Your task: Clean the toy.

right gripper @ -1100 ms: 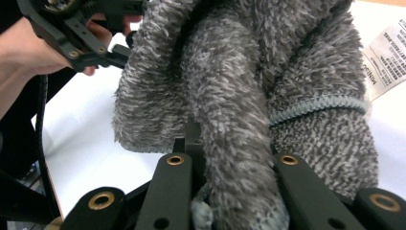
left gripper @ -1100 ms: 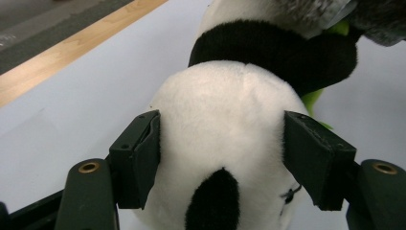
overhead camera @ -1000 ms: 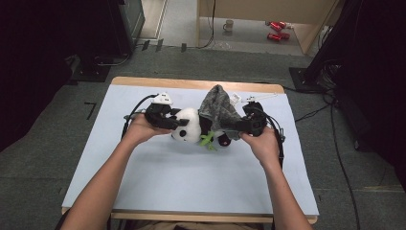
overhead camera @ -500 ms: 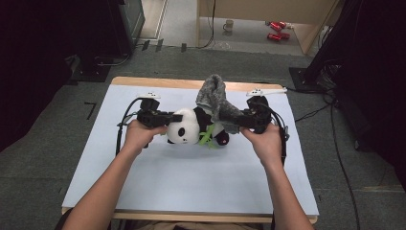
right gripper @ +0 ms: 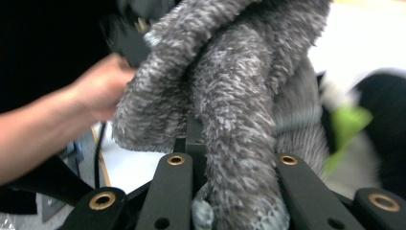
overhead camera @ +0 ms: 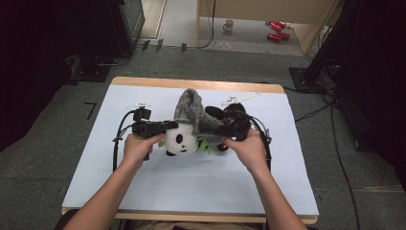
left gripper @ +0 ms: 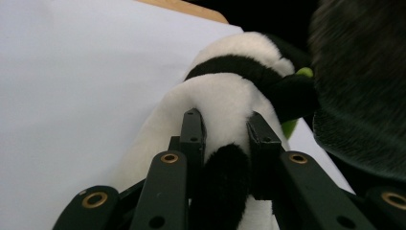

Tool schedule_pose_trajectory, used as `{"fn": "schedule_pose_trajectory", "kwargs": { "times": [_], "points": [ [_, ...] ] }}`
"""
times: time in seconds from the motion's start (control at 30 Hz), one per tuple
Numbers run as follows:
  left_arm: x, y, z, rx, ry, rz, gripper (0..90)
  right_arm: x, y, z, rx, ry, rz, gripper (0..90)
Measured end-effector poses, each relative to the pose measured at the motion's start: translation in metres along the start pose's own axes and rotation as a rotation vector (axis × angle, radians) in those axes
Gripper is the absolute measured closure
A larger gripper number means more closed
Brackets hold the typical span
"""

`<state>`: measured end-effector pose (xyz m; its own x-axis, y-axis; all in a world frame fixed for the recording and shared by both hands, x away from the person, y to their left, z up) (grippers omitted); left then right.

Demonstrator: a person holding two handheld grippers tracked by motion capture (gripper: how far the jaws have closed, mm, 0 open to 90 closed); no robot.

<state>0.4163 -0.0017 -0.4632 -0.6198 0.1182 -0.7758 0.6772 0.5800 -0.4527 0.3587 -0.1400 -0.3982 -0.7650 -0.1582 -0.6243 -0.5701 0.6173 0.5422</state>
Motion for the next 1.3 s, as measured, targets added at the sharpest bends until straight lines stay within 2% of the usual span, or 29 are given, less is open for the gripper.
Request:
{"fn": "schedule_pose_trajectory", "kwargs": {
  "times": [0.07, 0.17, 0.23, 0.3, 0.37, 0.47, 0.5, 0.6, 0.7, 0.83, 0.9, 0.97, 1.1, 1.13, 1.23, 1.3],
  "points": [
    [0.001, 0.004, -0.001, -0.018, 0.006, 0.025, 73.0, 0.010, -0.002, 0.016, -0.015, 0.033, 0.028, 78.5],
    [0.001, 0.008, 0.000, -0.022, 0.012, 0.043, 72.0, 0.029, 0.000, 0.040, -0.024, 0.104, 0.037, 78.7],
    [0.001, 0.009, -0.001, -0.023, 0.018, 0.052, 71.4, 0.040, 0.001, 0.054, -0.004, 0.143, 0.019, 78.7],
    [0.002, 0.009, -0.001, -0.026, 0.024, 0.065, 70.3, 0.046, -0.002, 0.065, 0.031, 0.157, -0.004, 78.9],
    [0.002, 0.011, -0.002, -0.032, 0.031, 0.082, 67.1, 0.050, -0.008, 0.073, 0.047, 0.165, -0.002, 79.1],
    [0.001, 0.011, -0.002, -0.011, 0.040, 0.111, 61.1, 0.051, -0.014, 0.072, 0.065, 0.162, -0.009, 79.2],
    [0.000, 0.011, -0.002, -0.007, 0.043, 0.119, 58.7, 0.051, -0.018, 0.070, 0.093, 0.164, -0.024, 79.2],
    [-0.002, 0.013, -0.003, -0.006, 0.050, 0.163, 51.4, 0.051, -0.028, 0.066, 0.134, 0.163, -0.034, 79.1],
    [-0.004, 0.015, -0.004, -0.008, 0.050, 0.204, 46.8, 0.050, -0.040, 0.060, 0.164, 0.153, -0.022, 79.2],
    [0.000, 0.020, -0.005, 0.003, 0.068, 0.251, 47.7, 0.047, -0.048, 0.058, 0.173, 0.138, -0.010, 79.4],
    [0.003, 0.021, -0.006, -0.003, 0.086, 0.278, 52.0, 0.045, -0.050, 0.060, 0.187, 0.129, -0.019, 79.6],
    [0.004, 0.021, -0.007, 0.002, 0.096, 0.262, 53.7, 0.044, -0.052, 0.059, 0.202, 0.122, -0.027, 79.7],
    [0.007, 0.021, -0.009, 0.022, 0.113, 0.241, 61.3, 0.040, -0.061, 0.057, 0.262, 0.097, -0.050, 80.0],
    [0.008, 0.021, -0.010, 0.030, 0.123, 0.225, 62.6, 0.039, -0.063, 0.057, 0.271, 0.091, -0.051, 80.0],
    [0.011, 0.017, -0.012, 0.079, 0.144, 0.168, 67.3, 0.034, -0.069, 0.057, 0.305, 0.065, -0.064, 80.1],
    [0.014, 0.013, -0.013, 0.106, 0.159, 0.149, 68.5, 0.032, -0.073, 0.057, 0.317, 0.056, -0.054, 80.1]
  ]
}}
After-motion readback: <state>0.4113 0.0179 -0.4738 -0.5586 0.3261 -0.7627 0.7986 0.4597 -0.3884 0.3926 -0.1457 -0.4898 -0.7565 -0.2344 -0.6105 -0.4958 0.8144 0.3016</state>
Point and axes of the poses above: each handheld gripper's, and its own axes: z roughly forward along the jaws, x roughly out of its underside, y roughly to its left, the point moved 10 cm from there along z, roughly forward along the jaws, and after that the axes turned 12 degrees about z, right-handed, at the moved point
